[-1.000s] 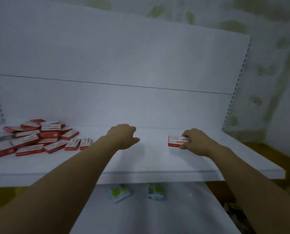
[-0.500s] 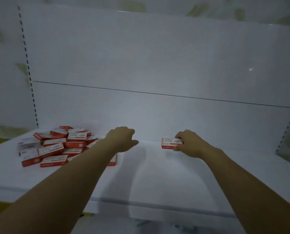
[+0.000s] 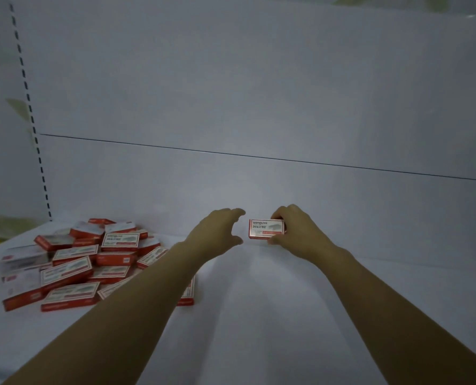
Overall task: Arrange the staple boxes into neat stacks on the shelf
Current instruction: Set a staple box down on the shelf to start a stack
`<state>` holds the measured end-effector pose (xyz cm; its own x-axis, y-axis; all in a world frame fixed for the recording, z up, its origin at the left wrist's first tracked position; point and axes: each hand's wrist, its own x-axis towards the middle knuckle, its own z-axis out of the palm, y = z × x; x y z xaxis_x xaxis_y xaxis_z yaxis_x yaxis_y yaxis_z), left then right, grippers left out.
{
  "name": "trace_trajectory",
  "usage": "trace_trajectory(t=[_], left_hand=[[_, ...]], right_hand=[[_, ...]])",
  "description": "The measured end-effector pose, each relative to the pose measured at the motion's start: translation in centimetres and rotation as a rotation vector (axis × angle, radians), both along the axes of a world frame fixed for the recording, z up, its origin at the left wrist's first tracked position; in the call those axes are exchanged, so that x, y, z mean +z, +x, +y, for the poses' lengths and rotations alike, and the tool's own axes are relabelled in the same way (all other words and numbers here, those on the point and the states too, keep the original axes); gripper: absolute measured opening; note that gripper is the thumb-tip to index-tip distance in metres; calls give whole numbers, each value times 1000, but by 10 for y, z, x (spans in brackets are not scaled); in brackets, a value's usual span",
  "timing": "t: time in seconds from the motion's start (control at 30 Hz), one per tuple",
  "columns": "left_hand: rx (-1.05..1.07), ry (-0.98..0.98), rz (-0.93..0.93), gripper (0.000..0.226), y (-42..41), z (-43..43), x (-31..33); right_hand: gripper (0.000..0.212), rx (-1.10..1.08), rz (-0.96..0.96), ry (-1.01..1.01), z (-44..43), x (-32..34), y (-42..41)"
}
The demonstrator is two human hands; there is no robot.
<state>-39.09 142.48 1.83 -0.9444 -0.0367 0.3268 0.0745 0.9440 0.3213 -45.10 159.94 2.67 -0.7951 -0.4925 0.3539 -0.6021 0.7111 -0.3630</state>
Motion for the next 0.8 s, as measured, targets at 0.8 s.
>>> trace_trajectory(t=[0.8], left_hand=[[-14, 805, 187, 49, -34, 7, -35]], right_hand=[[45, 179, -312, -603, -5, -32, -41]])
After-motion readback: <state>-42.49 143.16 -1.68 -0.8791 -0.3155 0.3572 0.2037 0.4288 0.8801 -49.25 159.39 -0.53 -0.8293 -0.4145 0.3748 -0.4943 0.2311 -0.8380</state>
